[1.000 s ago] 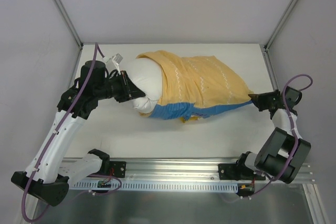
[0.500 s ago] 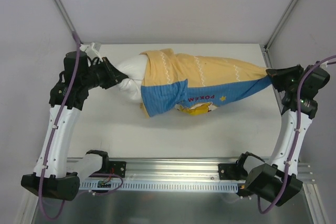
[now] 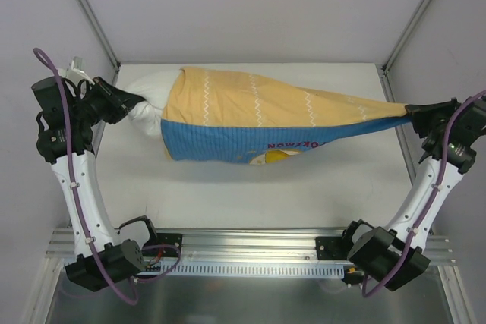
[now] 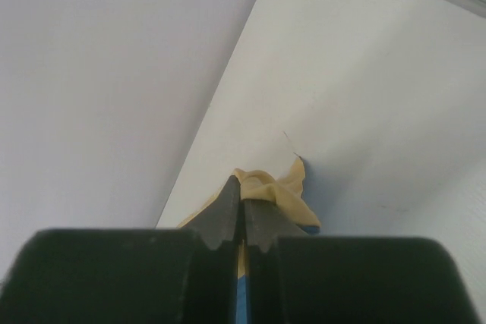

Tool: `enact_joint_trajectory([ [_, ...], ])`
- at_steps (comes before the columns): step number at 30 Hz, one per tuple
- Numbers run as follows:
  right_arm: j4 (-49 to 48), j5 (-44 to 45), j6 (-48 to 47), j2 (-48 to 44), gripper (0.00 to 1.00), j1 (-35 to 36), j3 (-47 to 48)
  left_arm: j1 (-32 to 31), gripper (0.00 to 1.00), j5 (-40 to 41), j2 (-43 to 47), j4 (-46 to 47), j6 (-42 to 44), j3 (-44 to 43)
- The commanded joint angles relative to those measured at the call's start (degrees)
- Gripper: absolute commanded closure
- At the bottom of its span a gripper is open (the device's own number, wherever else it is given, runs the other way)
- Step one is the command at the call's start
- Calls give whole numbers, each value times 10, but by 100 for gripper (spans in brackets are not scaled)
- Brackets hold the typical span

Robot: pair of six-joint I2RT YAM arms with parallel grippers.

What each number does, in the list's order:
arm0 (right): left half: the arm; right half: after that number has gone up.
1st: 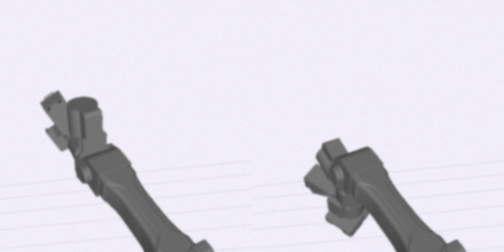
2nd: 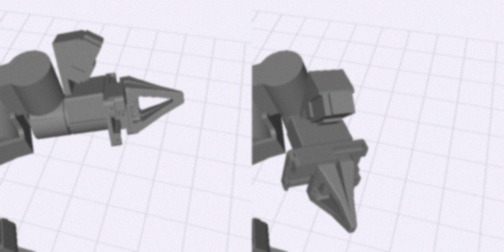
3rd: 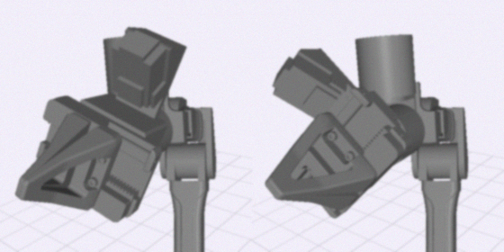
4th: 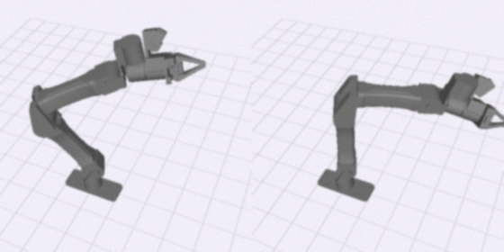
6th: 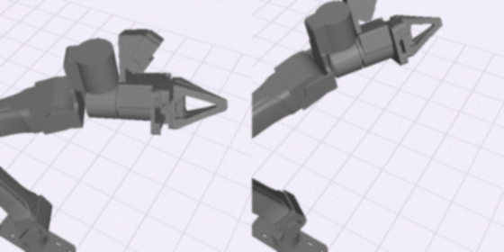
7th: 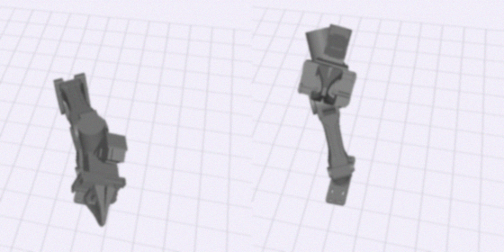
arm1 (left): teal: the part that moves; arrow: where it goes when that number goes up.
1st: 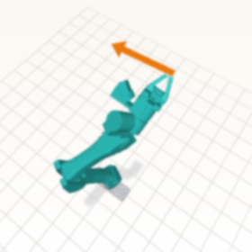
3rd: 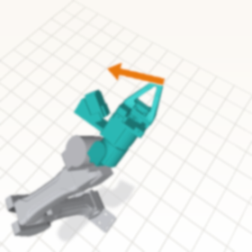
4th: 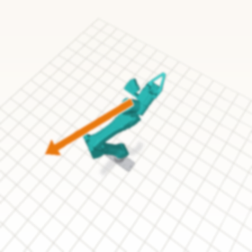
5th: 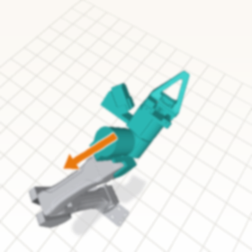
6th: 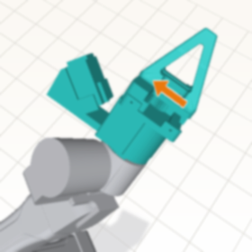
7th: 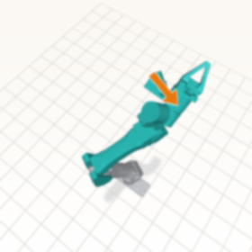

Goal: Remove the pillowcase from the pillow

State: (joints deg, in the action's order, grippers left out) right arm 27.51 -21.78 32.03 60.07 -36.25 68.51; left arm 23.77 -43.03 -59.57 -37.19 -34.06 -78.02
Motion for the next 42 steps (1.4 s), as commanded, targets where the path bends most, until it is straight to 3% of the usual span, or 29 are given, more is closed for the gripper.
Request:
enact_joint_trajectory([
  [1, -49, 68, -24, 10, 99, -17, 5, 35, 100, 0, 16, 98, -12, -3],
  [10, -16, 121, -28, -1, 99, -41, 17, 108, 100, -21, 10, 107, -36, -6],
  [25, -9, 113, -42, 42, 99, -54, 38, 260, 100, -41, -17, 128, -77, -14],
  [35, -12, 89, -33, 79, 99, -64, 43, 306, 100, -39, -29, 128, -87, -13],
  [38, -66, 26, -40, 72, 99, -49, 28, 293, 100, -64, -24, 135, -88, -5],
  [39, -69, 19, -51, 71, 98, -17, 29, 280, 100, -68, -22, 135, -85, -3],
  [42, -22, 38, -106, 78, 64, 57, 46, 204, 100, -63, -1, 136, -66, 4],
])
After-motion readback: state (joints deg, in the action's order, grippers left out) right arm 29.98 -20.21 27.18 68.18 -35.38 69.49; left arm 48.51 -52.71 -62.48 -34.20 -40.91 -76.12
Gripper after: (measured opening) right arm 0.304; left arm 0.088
